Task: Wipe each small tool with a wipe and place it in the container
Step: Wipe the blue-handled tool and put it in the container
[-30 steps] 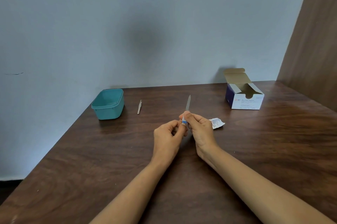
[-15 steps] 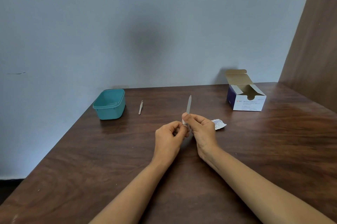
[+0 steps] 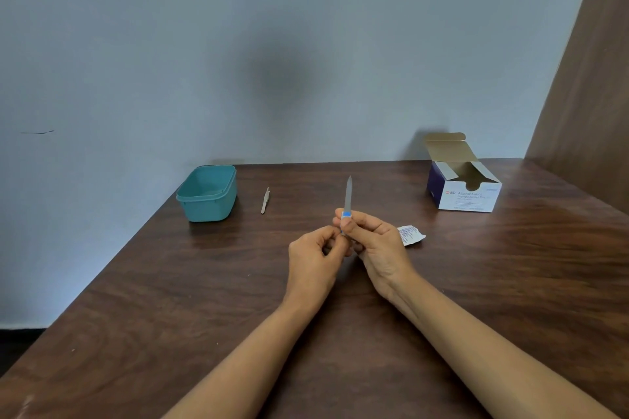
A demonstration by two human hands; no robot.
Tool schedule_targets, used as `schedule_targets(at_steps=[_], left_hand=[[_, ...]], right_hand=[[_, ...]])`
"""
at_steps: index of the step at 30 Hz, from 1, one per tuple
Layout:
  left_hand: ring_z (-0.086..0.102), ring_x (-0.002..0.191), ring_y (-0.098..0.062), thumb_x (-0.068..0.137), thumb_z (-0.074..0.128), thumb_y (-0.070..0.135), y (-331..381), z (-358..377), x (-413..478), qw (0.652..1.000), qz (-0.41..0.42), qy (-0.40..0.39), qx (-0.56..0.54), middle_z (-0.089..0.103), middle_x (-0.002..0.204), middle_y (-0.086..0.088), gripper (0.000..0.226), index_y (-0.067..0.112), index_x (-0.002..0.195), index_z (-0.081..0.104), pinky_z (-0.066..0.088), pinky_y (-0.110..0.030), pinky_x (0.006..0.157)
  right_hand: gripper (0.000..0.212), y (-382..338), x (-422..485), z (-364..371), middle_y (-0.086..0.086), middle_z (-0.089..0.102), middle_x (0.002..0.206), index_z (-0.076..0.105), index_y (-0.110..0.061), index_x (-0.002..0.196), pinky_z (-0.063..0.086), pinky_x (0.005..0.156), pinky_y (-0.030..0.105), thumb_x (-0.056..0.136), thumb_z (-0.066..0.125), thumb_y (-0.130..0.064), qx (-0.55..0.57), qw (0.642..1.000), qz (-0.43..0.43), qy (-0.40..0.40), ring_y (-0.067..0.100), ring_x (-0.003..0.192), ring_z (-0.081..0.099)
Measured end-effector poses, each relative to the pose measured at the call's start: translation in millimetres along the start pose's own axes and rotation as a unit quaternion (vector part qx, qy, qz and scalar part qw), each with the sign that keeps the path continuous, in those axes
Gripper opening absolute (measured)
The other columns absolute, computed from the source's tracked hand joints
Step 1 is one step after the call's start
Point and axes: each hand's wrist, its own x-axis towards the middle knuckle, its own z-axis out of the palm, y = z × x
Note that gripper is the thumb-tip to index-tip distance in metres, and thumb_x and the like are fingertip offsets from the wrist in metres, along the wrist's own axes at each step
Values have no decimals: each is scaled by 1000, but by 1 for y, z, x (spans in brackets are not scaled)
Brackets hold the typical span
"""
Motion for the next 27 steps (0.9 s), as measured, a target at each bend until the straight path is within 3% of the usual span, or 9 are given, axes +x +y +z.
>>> schedule_targets(at_steps=[3,6,9,12,15,20,22,24,27], left_hand=[[61,63,-20,92,61,22,0,0,0,1000,0,-10,5,67,64,-6,26,11,70,70,47,-28,61],[56,58,-19,92,60,22,0,1,-1,1000,10,-20,8,65,63,-8,27,12,68,69,46,-28,59],[50,55,-6,92,61,22,1,2,-2,1000,20,-17,6,64,61,-7,29,12,66,68,42,-23,57],[54,56,-12,90,62,22,1,3,-2,1000,29,-9,5,65,62,-6,28,11,66,69,44,-25,59],[60,63,-21,90,62,19,-1,2,-1,999,30,-4,13,66,62,-5,26,10,66,69,47,-29,62],[63,63,-19,90,62,19,-2,1,0,999,34,-13,23,68,63,-3,25,10,68,70,51,-31,64],[65,61,-12,90,64,21,-3,-1,3,999,21,-47,-1,70,66,-2,22,13,72,72,53,-26,65],[66,63,-8,91,64,28,-3,-7,7,998,-5,-59,-13,72,70,-1,23,14,76,74,54,-20,67],[68,74,-5,93,58,34,0,-19,13,991,-68,-20,-109,75,84,-1,25,15,90,74,53,-17,70]], right_hand=[[5,0,-2,2,2,70,69,71,-2,79,42,45,18,82,68,-3,-22,999,-15,18,8,55,57],[14,0,-4,4,5,59,59,69,-5,69,42,45,22,82,70,-9,-39,998,-30,43,13,52,51],[17,-1,-5,7,3,62,61,69,-6,70,45,47,20,85,68,-12,-45,996,-34,64,10,54,55],[21,1,-3,6,-1,68,70,72,-12,73,48,53,19,90,63,-21,-68,996,-31,57,8,65,61],[22,-1,-3,4,2,70,79,73,-12,78,48,61,25,93,58,-18,-83,996,-20,21,17,77,60],[18,-4,-4,1,10,68,76,76,-11,79,47,59,27,89,62,-17,-110,994,4,-17,27,75,55],[20,-9,-4,0,6,68,74,73,-8,76,47,55,19,90,61,-15,-113,994,-10,0,19,70,58],[21,-16,-4,-2,-5,68,74,71,-10,76,43,59,7,92,58,-16,-158,987,-38,10,-2,69,60],[24,-25,-5,-7,-11,68,80,71,-15,78,39,72,10,94,55,-23,-221,974,-36,-21,-6,80,58]])
